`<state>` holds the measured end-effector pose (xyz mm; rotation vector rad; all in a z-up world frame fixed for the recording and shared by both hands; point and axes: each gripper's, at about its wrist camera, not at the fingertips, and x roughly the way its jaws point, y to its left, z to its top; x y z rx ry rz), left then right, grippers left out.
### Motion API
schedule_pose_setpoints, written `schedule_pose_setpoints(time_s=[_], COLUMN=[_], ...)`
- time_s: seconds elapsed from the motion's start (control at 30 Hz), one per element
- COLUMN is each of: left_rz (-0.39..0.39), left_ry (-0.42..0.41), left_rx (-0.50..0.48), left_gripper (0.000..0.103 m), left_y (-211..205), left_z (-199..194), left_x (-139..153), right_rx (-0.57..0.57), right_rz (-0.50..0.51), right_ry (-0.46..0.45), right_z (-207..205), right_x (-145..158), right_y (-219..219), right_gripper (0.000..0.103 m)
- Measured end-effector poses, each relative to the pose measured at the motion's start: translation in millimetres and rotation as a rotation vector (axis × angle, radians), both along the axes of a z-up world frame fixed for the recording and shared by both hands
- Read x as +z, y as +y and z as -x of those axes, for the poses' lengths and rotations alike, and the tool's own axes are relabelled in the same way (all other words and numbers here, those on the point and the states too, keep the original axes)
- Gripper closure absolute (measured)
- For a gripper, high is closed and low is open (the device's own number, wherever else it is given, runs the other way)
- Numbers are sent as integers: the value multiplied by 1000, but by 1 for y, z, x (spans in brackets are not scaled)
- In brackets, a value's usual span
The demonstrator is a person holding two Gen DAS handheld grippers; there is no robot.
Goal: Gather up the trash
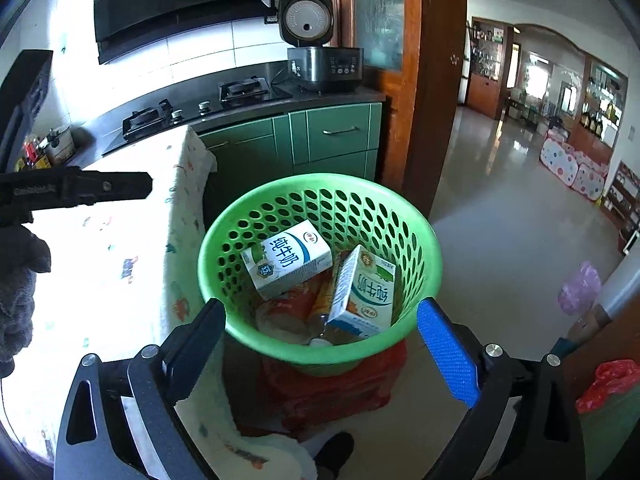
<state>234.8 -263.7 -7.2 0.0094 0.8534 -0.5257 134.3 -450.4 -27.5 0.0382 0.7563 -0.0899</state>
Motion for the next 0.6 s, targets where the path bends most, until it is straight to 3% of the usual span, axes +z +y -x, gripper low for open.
schedule_pose_setpoints(time_s=[0.3, 0.6], left_rz=[-57, -61], left_ry=[-111, -116], left_rx=[85, 173], left_gripper=[7, 6], left_y=[62, 112], left_z=[48, 82], left_x=[22, 31], right_rx=[42, 56], right_rz=[-1, -37], right_ry=[-23, -44], right_z=[24, 44], right_x=[14, 24], right_y=[48, 77], right_gripper=[9, 9])
